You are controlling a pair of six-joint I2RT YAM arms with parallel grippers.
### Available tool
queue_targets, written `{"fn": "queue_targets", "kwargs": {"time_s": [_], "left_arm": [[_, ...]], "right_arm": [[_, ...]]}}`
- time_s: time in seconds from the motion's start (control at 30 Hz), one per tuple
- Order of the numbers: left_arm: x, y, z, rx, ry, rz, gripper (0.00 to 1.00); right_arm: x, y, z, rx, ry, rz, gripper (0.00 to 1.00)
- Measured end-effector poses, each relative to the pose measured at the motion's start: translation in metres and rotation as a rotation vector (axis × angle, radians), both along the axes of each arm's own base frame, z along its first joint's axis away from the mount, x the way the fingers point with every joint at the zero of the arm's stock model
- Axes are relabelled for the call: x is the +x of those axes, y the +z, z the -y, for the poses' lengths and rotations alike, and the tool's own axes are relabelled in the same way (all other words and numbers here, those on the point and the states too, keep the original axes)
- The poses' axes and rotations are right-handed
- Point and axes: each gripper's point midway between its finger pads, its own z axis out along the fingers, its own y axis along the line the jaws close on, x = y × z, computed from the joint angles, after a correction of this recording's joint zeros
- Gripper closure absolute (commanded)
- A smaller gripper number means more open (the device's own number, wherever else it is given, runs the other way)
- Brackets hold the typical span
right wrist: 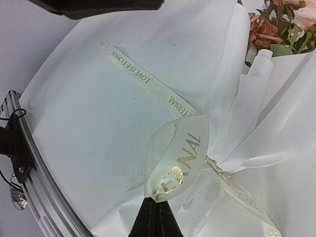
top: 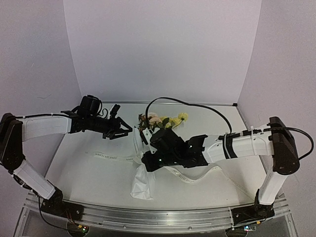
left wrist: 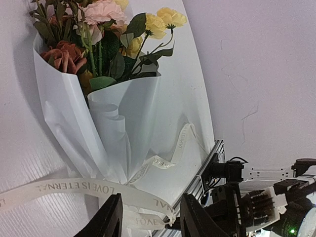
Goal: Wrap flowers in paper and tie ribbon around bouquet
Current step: Cross the half-tied ribbon over the folded bouquet.
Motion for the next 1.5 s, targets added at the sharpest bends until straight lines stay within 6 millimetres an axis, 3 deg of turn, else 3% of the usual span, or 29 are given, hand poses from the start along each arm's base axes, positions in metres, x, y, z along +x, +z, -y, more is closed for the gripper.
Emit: {"fn": "queue_targets", "kwargs": {"time_s": [0.17,0.3,0.4,0.67,0.83,1.07,1.3,1.5], "left_arm": [[0.001,-0.012,0.021,0.024,-0.084,0.002,0.62],[-0.025,-0.021,0.054,0.031,-0.203,-0.004,0.71],[-0.046,-0.031,0.068,0.036,-0.264,-0.033,0.79],[-0.058,-0.048,0.058,0.085,-0.291,-0.086,0.87],[-0.064,-0.054,0.052,0.121,-0.313,-0.099,0.80],[-0.054,-0.052,0.045,0.169,-0.270,0.006,0.70],[-0.039,-0.025,0.033,0.199,-0.196,0.200,0.64],[-0.010,-0.009,0.058,0.193,-0.216,0.224,0.63]], "right_arm": [[0.006,0.001,0.006,-0.013,-0.036,0.024,1.00],[0.010,0.002,0.010,-0.020,-0.064,0.044,1.00],[0.012,0.000,0.012,-0.023,-0.078,0.051,1.00],[0.011,-0.006,0.017,-0.033,-0.099,0.052,1.00],[0.014,-0.007,0.020,-0.033,-0.126,0.054,1.00],[0.017,-0.008,0.024,-0.025,-0.176,0.046,1.00],[0.022,-0.008,0.029,0.003,-0.217,0.008,1.00],[0.017,-0.012,0.034,0.017,-0.224,-0.014,1.00]]}}
